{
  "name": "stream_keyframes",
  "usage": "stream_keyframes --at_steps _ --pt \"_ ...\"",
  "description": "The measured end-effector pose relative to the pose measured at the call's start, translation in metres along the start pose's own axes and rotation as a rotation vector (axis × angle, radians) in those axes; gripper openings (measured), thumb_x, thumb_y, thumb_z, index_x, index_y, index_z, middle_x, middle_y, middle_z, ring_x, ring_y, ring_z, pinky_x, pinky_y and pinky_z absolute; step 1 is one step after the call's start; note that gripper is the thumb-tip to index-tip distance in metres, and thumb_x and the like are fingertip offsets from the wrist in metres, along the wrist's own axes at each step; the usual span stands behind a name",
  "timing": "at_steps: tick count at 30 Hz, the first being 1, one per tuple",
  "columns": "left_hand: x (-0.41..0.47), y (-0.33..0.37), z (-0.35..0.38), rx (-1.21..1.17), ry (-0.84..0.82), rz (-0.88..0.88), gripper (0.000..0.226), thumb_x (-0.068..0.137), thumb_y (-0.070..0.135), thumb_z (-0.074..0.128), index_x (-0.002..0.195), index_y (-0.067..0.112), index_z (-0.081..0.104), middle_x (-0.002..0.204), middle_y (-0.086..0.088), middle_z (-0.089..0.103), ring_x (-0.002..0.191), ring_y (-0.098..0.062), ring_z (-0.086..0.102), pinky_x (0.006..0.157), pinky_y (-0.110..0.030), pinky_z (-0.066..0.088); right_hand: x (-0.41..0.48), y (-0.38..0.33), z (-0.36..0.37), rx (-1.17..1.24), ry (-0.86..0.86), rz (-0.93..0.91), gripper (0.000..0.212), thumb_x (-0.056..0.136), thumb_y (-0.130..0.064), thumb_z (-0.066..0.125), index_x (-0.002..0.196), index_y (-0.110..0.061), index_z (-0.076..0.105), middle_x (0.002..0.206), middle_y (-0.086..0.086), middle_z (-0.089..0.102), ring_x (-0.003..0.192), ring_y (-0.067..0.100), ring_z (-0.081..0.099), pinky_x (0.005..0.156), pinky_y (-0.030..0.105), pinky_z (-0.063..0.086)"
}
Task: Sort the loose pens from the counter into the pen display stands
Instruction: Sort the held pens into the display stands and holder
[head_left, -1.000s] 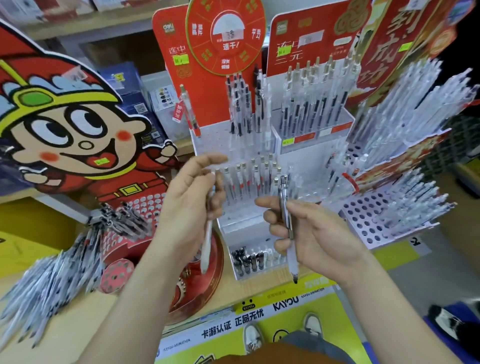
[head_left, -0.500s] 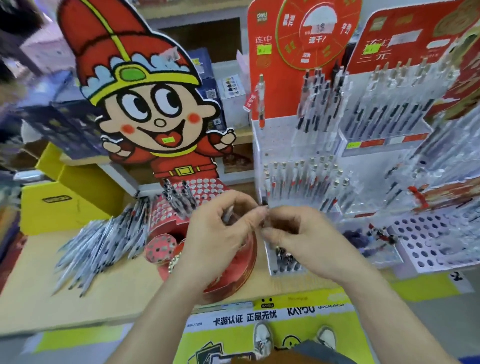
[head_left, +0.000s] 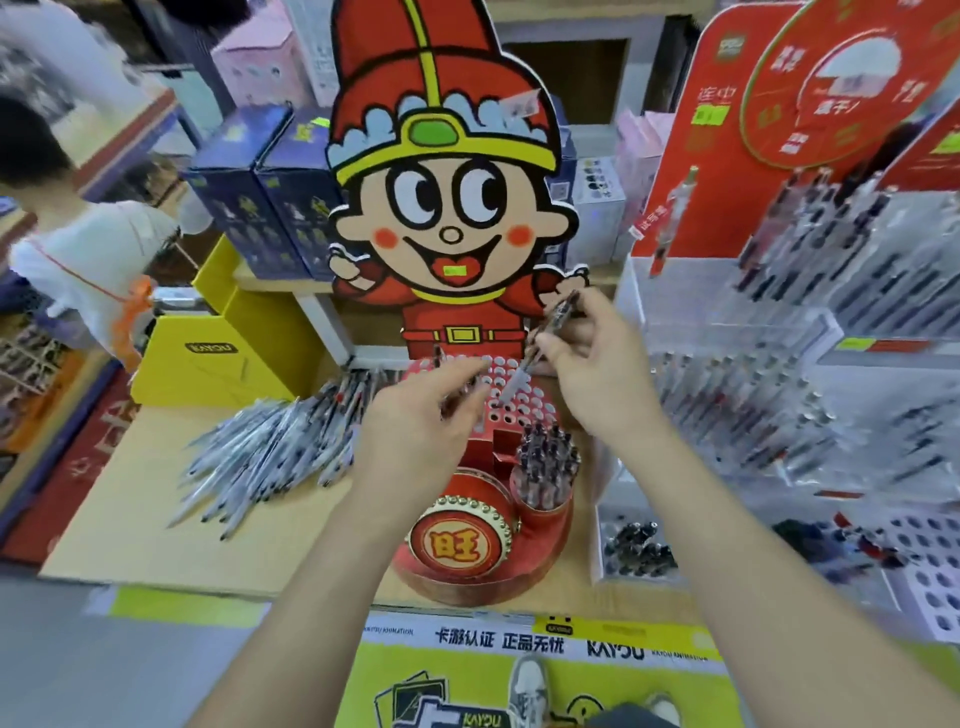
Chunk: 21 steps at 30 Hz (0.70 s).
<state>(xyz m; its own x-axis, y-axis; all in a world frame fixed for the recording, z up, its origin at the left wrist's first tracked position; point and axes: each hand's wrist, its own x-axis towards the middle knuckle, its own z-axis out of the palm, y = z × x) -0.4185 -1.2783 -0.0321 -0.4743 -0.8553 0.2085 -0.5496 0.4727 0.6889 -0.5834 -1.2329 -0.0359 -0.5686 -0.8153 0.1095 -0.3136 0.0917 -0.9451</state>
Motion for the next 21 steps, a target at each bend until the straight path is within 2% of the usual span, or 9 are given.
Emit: stream_keyframes --at_steps 2,6,8,10,13,16,20,21 --pt "0.002 -0.003 0.002 -0.003 0.001 0.004 0.026 0.091 0.029 0.064 0.116 0.028 0.069 0.117 0.009 0.068 0.108 -0.001 0.059 0.096 -0.021 0.046 0.001 0.01 0.009 -0.037 -0.027 0.024 0.027 0.092 -0.01 0.062 0.116 -0.02 0.057 0.096 -0.003 0.072 0.092 0.014 0.069 0.088 0.045 0.056" --pt "0.004 -0.007 0.004 -0.031 0.02 0.029 0.024 0.091 0.026 0.064 0.113 0.024 0.071 0.106 0.017 0.067 0.097 0.011 0.053 0.087 -0.004 0.041 0.0 0.021 0.016 -0.108 -0.064 0.024 0.019 0.091 -0.01 0.064 0.1 -0.025 0.055 0.087 -0.004 0.07 0.086 0.015 0.068 0.086 0.046 0.055" --pt "0.005 -0.007 0.004 -0.066 0.028 0.048 0.022 0.091 0.025 0.063 0.112 0.023 0.071 0.102 0.016 0.069 0.094 0.006 0.059 0.083 -0.009 0.047 0.0 0.025 0.019 -0.141 -0.101 0.03 0.019 0.09 -0.01 0.066 0.097 -0.024 0.056 0.083 -0.004 0.07 0.084 0.015 0.067 0.085 0.046 0.055" --pt "0.007 -0.006 0.003 -0.094 0.041 0.059 0.021 0.091 0.025 0.063 0.11 0.025 0.071 0.093 0.017 0.07 0.08 -0.003 0.064 0.073 -0.017 0.051 0.0 0.028 0.021 -0.174 -0.152 0.027 0.017 0.088 -0.008 0.068 0.094 -0.022 0.059 0.08 -0.004 0.069 0.082 0.015 0.067 0.083 0.044 0.054" --pt "0.011 -0.004 0.002 -0.088 0.034 0.074 0.019 0.092 0.026 0.063 0.108 0.026 0.071 0.08 0.021 0.066 0.066 0.005 0.059 0.064 -0.012 0.047 0.002 0.027 0.022 -0.245 -0.205 -0.021 0.011 0.085 -0.011 0.071 0.092 -0.017 0.063 0.08 -0.002 0.07 0.082 0.016 0.066 0.08 0.04 0.053" --pt "0.017 -0.001 0.0 -0.054 0.053 0.093 0.016 0.09 0.025 0.064 0.103 0.026 0.073 0.078 0.021 0.065 0.068 0.003 0.06 0.065 -0.019 0.051 0.008 0.022 0.021 -0.375 -0.262 -0.111 0.007 0.084 -0.017 0.073 0.089 -0.017 0.068 0.08 -0.004 0.069 0.079 0.014 0.063 0.076 0.036 0.05" --pt "0.023 0.004 -0.004 0.033 0.002 0.076 0.017 0.09 0.033 0.063 0.104 0.031 0.073 0.089 0.012 0.073 0.081 -0.007 0.065 0.073 -0.032 0.055 0.005 0.015 0.023 -0.474 -0.356 -0.17 0.018 0.085 -0.013 0.07 0.102 -0.02 0.072 0.081 -0.014 0.061 0.079 0.005 0.055 0.065 0.011 0.039" --pt "0.024 0.006 -0.004 0.09 -0.025 0.085 0.016 0.09 0.035 0.062 0.102 0.033 0.072 0.087 0.011 0.073 0.081 -0.01 0.065 0.071 -0.034 0.055 0.005 0.015 0.023 -0.478 -0.346 -0.166 0.017 0.086 -0.013 0.069 0.101 -0.02 0.073 0.08 -0.015 0.061 0.077 0.004 0.054 0.064 0.01 0.038"
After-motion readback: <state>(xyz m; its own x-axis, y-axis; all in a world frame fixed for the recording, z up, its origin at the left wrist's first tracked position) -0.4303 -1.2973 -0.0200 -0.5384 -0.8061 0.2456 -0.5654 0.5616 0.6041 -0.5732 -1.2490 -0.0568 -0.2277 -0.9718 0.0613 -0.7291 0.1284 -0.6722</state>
